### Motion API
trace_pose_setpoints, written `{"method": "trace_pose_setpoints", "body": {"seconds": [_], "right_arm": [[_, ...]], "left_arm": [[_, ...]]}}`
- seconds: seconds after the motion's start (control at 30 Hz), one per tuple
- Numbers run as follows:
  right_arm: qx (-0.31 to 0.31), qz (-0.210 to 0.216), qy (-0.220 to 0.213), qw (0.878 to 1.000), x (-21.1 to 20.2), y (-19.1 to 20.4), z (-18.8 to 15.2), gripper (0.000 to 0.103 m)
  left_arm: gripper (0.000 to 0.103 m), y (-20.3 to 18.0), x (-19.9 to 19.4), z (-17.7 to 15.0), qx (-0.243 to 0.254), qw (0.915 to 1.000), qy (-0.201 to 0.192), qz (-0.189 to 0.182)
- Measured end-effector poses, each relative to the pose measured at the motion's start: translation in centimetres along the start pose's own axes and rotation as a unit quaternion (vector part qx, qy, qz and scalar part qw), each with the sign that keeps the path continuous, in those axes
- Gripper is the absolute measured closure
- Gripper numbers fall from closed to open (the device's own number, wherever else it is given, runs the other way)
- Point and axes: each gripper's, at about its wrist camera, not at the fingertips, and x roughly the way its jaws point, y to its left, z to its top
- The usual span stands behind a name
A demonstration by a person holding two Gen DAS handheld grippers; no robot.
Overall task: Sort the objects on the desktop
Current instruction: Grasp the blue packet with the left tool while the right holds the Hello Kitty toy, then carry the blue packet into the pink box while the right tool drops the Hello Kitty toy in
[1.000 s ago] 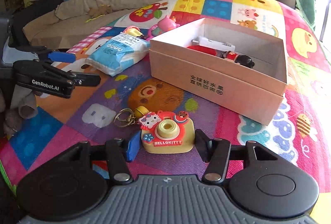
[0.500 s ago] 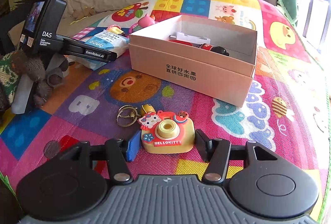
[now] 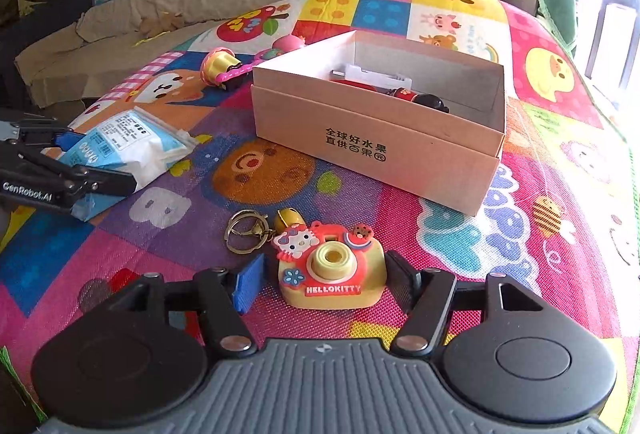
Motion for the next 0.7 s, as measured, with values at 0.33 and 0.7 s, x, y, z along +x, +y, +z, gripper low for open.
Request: {"method": "trace_pose_setpoints", "body": {"seconds": [0.33, 0.7], "right_arm": [[0.004, -0.008, 0.011, 1.000, -1.2, 0.3, 0.2, 0.047], [0.031, -0.058, -0.138, 0.988, -12.7, -4.5, 9.9, 0.047]], "left_arm": [[0.042, 0.2, 0.9, 1.2, -0.020, 0.9996, -0.004, 0.017], [0.042, -4.7, -2.6, 13.1, 0.062, 0.9819, -0.178, -0.022]]}}
